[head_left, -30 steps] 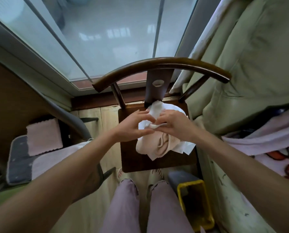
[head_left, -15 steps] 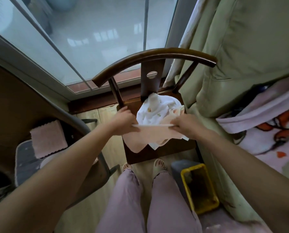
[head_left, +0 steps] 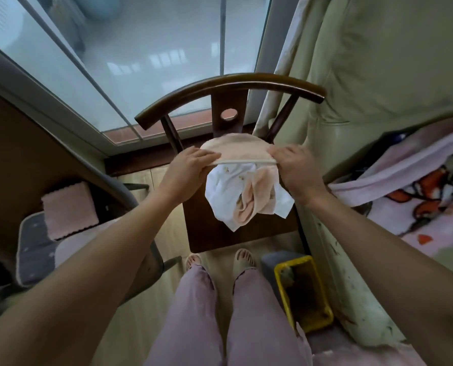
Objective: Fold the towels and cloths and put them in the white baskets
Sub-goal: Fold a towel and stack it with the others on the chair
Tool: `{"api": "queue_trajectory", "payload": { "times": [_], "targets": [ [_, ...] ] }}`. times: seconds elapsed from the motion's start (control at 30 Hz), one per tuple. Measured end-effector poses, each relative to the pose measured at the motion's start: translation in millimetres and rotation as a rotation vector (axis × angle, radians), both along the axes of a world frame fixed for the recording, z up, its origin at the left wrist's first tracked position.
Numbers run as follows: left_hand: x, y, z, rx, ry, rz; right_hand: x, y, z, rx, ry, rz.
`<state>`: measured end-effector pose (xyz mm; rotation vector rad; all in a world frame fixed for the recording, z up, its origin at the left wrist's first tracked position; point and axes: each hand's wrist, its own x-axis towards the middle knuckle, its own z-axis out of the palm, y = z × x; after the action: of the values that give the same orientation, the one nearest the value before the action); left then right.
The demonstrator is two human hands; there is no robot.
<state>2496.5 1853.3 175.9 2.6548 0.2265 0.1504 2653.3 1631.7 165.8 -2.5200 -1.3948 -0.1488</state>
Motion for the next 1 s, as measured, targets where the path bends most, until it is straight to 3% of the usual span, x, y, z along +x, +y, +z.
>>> {"api": "queue_trajectory", "payload": {
  "times": [0.17, 0.27, 0.37, 0.43, 0.6, 0.73, 0.93, 1.0],
  "targets": [
    [-30, -30, -79, 0.033, 0.625, -0.151, -29, -33, -64, -0.499, 0.419, 0.074],
    [-46, -53, -119, -0.054, 0.768, -0.137, -43, -49, -111, -0.706, 0.613, 0.043],
    [-56, -64, -144, -0.155, 0.842, -0.111, -49, -59, -139, -0.705, 0.774, -0.020],
    [-56, -64, -150, -0.232, 0.793, -0.040, -47, -58, -144, -0.602, 0.825, -0.062],
    [-19, -37, -159, -0.547, 0.393, 0.411, -12, -27, -144, -0.204, 0.752, -0.206],
    [32, -11, -178, -0.470, 0.172, 0.576, 23, 5, -164, -0.080, 0.607, -0.221],
    [69, -6, -223, -0.534, 0.210, 0.755, 47, 35, -204, -0.153, 0.180, -0.317],
    [74, -6, -236, -0.587, 0.231, 0.779, 48, 38, -215, -0.143, 0.131, -0.291]
  ]
}}
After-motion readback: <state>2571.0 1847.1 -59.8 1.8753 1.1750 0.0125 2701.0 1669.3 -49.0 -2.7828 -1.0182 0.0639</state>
